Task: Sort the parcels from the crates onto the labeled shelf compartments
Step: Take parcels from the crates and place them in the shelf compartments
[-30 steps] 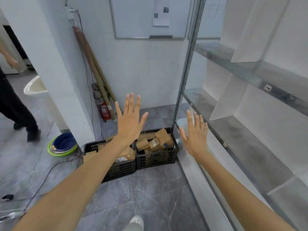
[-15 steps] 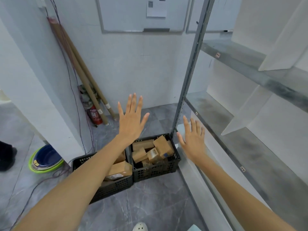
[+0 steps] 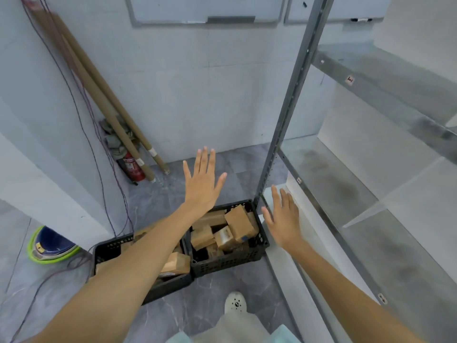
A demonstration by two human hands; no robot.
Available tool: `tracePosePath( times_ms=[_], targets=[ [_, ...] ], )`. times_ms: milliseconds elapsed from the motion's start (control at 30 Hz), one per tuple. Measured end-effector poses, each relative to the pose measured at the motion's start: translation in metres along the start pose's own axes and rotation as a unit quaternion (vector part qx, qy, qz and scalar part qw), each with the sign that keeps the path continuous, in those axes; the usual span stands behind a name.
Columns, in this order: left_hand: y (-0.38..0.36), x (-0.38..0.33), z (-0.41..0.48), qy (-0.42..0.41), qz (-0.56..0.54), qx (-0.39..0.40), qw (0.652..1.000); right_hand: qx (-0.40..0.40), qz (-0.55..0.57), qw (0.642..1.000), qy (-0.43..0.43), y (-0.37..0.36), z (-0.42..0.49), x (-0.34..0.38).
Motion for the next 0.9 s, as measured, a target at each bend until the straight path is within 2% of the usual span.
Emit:
tracePosePath(
  times_ms=[167, 233, 367, 533, 633, 767, 900],
  targets=[
    [-0.056, -0.035, 0.053, 0.028, -0.024, 0.069, 0.997, 0.029, 0.049, 0.998, 0.002, -0.036, 0.042, -0.033],
    [-0.085, -0.045, 0.066, 0.060, -0.045, 0.111, 0.991, 0.066, 0.059, 0.996, -0.006, -0.060, 0.054, -0.043],
    [-0.145, -0.060, 0.085, 0.082, -0.046, 0.180, 0.979, 0.109, 0.144, 0.981, -0.069, -0.100, 0.081, -0.059],
    [-0.230, -0.046, 0.129, 0.082, -0.017, 0.232, 0.969, 0.088, 0.273, 0.937, -0.201, -0.164, 0.114, -0.094],
    [-0.300, -0.031, 0.158, 0.110, -0.030, 0.266, 0.957, 0.094, 0.350, 0.872, -0.328, -0.228, 0.128, -0.125],
    [-0.415, -0.019, 0.178, 0.148, -0.068, 0.306, 0.938, 0.123, 0.430, 0.743, -0.499, -0.346, 0.143, -0.171],
    [-0.524, -0.006, 0.177, 0.140, -0.086, 0.340, 0.926, 0.128, 0.495, 0.615, -0.600, -0.450, 0.153, -0.203]
  ],
)
Point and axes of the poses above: each hand's wrist, its own z-axis towards the middle knuckle, its own y-axis out of the back of the hand, x = y × z, the point moved 3 cm from there along z, towards the middle knuckle, and after that the axes turned 10 degrees about y, right-handed, at the moved point
